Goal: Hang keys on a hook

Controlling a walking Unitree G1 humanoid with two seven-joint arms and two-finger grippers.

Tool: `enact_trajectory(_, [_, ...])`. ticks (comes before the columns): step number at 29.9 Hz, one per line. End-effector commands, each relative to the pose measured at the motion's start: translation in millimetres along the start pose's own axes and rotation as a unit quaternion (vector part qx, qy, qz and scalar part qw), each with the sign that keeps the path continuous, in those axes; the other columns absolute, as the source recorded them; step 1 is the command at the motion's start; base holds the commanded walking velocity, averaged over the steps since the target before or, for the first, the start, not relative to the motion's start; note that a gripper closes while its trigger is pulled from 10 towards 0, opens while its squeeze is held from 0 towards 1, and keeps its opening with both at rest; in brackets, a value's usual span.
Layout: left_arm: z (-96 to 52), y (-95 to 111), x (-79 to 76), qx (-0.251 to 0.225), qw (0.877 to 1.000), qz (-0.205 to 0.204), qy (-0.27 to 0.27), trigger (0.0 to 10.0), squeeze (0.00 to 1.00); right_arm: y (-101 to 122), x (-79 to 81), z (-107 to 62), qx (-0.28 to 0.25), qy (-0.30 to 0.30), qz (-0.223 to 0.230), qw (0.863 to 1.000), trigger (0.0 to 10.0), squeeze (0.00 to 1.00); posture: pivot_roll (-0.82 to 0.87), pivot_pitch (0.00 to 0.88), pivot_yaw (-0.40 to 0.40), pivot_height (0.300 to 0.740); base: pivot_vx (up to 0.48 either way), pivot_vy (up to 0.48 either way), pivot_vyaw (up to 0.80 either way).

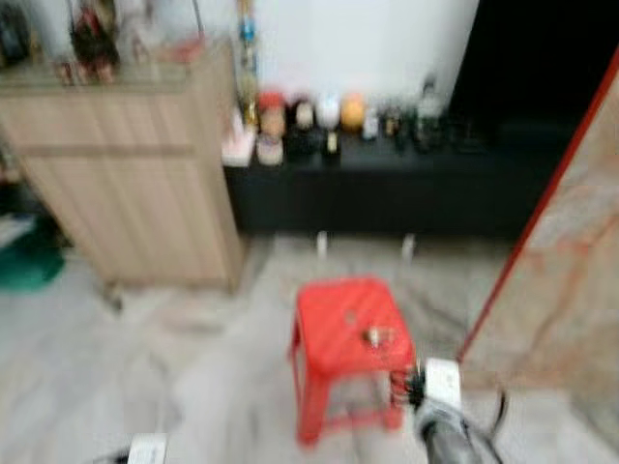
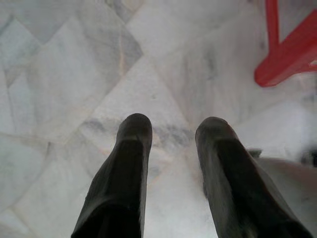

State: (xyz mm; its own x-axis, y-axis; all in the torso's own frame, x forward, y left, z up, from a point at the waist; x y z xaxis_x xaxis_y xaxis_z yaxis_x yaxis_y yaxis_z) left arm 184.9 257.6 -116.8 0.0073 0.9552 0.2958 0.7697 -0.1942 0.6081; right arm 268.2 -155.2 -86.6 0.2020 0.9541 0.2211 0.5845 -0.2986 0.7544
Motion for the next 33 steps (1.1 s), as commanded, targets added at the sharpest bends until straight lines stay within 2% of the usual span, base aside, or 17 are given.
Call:
enact_trajectory(1, [-1.7, -7.8, -0.9, 0.014, 1.0, 0.005, 0.001, 10.0, 0.0, 5.4, 1.4, 1.7, -0.005, 0.004, -0.005, 1.0, 10.0, 0.0, 0.07, 0.0, -0.009, 0.74, 0.0, -0.48, 0.0])
enact_trajectory(16, [-2.8, -11.2, -3.4, 0.018, 1.0, 0.005, -0.001, 10.0, 0.0, 9.5, 5.1, 3.0, -0.01, 0.009, -0.007, 1.0, 10.0, 0.0, 0.07, 0.0, -0.009, 0.74, 0.0, -0.452, 0.0])
enact_trajectory(30, [-0.9, -3.0, -5.8, 0.005, 1.0, 0.006, -0.001, 10.0, 0.0, 14.9, 6.0, 4.2, -0.019, 0.009, -0.005, 1.0, 10.0, 0.0, 0.07, 0.0, -0.017, 0.74, 0.0, -0.333, 0.0])
enact_trajectory(33, [0.0, 0.8, -6.7, 0.0, 1.0, 0.004, 0.0, 10.0, 0.0, 23.1, 6.0, 6.0, -0.029, 0.009, -0.004, 1.0, 10.0, 0.0, 0.07, 0.0, -0.019, 0.74, 0.0, -0.328, 0.0])
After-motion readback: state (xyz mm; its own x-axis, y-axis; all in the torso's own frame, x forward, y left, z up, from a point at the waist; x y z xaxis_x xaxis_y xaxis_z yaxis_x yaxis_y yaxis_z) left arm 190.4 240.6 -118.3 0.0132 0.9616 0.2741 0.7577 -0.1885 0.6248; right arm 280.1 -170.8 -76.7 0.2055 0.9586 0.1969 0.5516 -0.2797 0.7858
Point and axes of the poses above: a point about 5 cm out from each wrist's last joint towards the gripper, its own z axis pointing out of the wrist towards the gripper, its own y axis along the axis of the wrist's last joint, x = y × z, the point moved 5 cm from there along z, pointing out of the wrist towards the gripper, and after that the axes turned 11 degrees about z, right-handed, at the moved point
